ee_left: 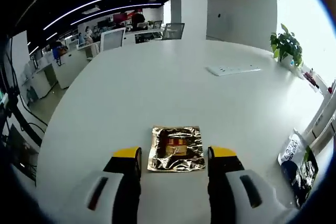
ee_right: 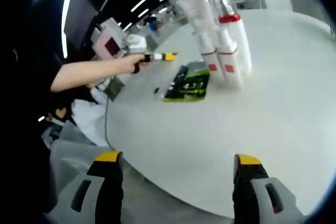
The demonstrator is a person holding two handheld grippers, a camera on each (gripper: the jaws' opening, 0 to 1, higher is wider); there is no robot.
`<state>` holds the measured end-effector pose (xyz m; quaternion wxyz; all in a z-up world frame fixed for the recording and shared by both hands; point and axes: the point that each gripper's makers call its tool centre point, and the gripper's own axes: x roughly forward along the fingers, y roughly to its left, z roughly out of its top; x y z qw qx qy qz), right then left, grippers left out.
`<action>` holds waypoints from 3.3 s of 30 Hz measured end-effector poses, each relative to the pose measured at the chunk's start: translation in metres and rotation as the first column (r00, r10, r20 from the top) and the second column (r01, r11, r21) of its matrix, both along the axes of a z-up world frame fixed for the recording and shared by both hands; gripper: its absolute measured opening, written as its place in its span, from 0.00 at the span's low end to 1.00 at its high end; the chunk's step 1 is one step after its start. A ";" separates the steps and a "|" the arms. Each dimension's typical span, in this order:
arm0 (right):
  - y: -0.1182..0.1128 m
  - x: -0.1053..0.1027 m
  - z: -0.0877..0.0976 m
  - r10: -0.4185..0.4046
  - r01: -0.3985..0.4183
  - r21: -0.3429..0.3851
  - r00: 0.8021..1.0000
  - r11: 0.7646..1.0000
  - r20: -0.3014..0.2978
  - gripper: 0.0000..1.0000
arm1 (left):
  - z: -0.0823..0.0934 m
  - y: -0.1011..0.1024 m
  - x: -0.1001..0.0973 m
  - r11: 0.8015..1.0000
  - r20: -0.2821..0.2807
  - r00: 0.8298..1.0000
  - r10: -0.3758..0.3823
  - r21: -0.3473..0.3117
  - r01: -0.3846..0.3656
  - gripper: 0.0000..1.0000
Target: Arrange the skincare products in the storage area until every visible bottle or jar stands upright without overlapping.
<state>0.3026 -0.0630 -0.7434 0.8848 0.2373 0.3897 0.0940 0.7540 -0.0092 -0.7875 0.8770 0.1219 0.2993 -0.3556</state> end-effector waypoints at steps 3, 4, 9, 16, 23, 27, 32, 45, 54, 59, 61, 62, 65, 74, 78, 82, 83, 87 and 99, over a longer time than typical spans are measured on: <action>0.001 -0.001 -0.001 0.005 -0.005 0.001 1.000 1.000 -0.005 0.89 | 0.000 -0.005 -0.006 0.999 -0.014 0.999 -0.035 0.039 0.036 0.40; 0.001 -0.001 -0.001 0.006 -0.006 0.000 1.000 1.000 -0.005 0.89 | 0.000 -0.006 -0.005 0.998 -0.008 0.999 -0.049 0.050 0.050 0.40; 0.000 -0.001 -0.001 0.004 -0.004 -0.002 1.000 1.000 -0.005 0.89 | 0.000 -0.005 -0.006 0.993 0.013 0.995 -0.102 0.066 0.101 0.36; 0.000 0.000 -0.001 0.001 -0.001 -0.006 1.000 1.000 -0.005 0.89 | -0.006 -0.018 -0.020 0.977 -0.001 0.978 -0.209 0.055 0.208 0.05; -0.003 0.000 0.000 -0.012 0.012 0.001 1.000 1.000 -0.003 0.89 | 0.024 0.011 0.003 0.996 0.051 0.997 -0.054 -0.062 0.057 0.29; -0.003 0.000 0.000 -0.019 0.019 0.009 1.000 1.000 -0.005 0.89 | 0.021 0.025 0.014 0.937 0.072 0.940 -0.334 0.132 0.323 0.53; 0.001 -0.002 -0.003 0.000 0.000 0.006 1.000 1.000 -0.016 0.89 | -0.002 0.045 0.014 0.889 -0.134 0.924 -0.359 0.252 0.382 0.57; -0.001 -0.004 -0.007 -0.006 0.006 0.006 0.999 1.000 -0.035 0.89 | -0.005 0.017 0.018 0.754 -0.271 0.817 -0.508 0.319 0.574 0.59; -0.002 -0.005 -0.008 -0.016 0.017 0.009 0.999 1.000 -0.042 0.89 | -0.011 0.014 0.019 0.711 -0.330 0.784 -0.525 0.336 0.617 0.52; -0.001 -0.005 -0.008 -0.013 0.013 0.011 0.999 1.000 -0.043 0.89 | -0.011 0.015 0.016 0.703 -0.336 0.780 -0.527 0.342 0.623 0.45; -0.001 -0.005 -0.008 -0.014 0.015 0.012 0.999 1.000 -0.042 0.89 | -0.010 0.016 0.014 0.702 -0.337 0.780 -0.527 0.344 0.623 0.45; -0.001 -0.005 -0.008 -0.014 0.014 0.013 0.999 1.000 -0.043 0.89 | -0.010 0.016 0.014 0.702 -0.338 0.780 -0.527 0.345 0.624 0.44; 0.000 -0.005 -0.008 -0.010 0.010 0.013 0.999 1.000 -0.044 0.89 | -0.010 0.015 0.013 0.690 -0.344 0.773 -0.533 0.351 0.633 0.42; 0.000 -0.004 -0.007 -0.006 0.007 0.013 0.999 1.000 -0.042 0.89 | -0.009 0.016 0.011 0.709 -0.341 0.781 -0.524 0.333 0.621 0.31; 0.002 -0.004 -0.007 0.004 -0.003 0.010 0.999 1.000 -0.038 0.88 | -0.008 0.016 0.006 0.753 -0.354 0.801 -0.483 0.298 0.586 0.22; 0.002 -0.003 -0.005 0.013 -0.013 0.007 0.999 1.000 -0.029 0.88 | -0.005 0.017 0.000 0.804 -0.345 0.829 -0.441 0.260 0.536 0.11; 0.003 -0.002 -0.004 0.015 -0.014 0.006 1.000 1.000 -0.026 0.88 | -0.004 0.018 -0.002 0.802 -0.343 0.827 -0.446 0.257 0.540 0.11; 0.004 0.000 0.000 0.022 -0.022 0.004 1.000 1.000 -0.014 0.88 | -0.001 0.028 -0.016 0.805 -0.344 0.829 -0.441 0.257 0.535 0.10; 0.026 0.036 0.044 0.106 -0.111 0.037 0.986 0.993 0.127 0.79 | 0.070 0.035 -0.078 0.860 -0.233 0.858 -0.458 0.129 0.494 0.10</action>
